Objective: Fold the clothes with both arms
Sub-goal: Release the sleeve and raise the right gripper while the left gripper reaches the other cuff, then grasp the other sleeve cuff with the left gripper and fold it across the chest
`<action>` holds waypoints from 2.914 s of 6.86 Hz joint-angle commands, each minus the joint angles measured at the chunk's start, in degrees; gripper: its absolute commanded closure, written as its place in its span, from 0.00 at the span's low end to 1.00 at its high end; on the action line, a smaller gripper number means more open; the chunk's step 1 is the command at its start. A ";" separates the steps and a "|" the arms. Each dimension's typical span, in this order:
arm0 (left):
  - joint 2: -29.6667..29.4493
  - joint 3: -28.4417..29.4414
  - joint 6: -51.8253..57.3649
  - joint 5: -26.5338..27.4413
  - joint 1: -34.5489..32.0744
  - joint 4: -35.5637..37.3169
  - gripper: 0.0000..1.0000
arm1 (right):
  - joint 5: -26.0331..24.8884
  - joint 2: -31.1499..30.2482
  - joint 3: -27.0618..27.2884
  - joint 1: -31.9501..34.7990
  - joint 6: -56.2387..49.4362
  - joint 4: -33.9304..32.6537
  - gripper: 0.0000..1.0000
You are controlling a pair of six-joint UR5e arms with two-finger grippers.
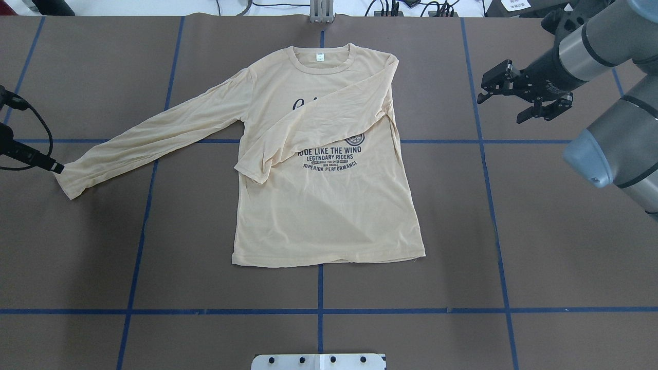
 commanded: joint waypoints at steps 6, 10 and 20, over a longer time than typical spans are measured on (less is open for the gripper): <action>-0.74 2.90 0.48 0.00 0.91 -0.40 1.00 | -0.43 -0.11 0.72 -0.07 -0.04 -0.02 0.01; -3.26 -7.60 -10.93 -3.87 -0.40 0.81 1.00 | 0.02 -3.53 1.43 1.94 -1.95 0.24 0.01; -56.25 12.19 -60.58 11.94 13.55 2.97 1.00 | -0.78 -9.95 -2.71 8.89 -20.16 0.59 0.01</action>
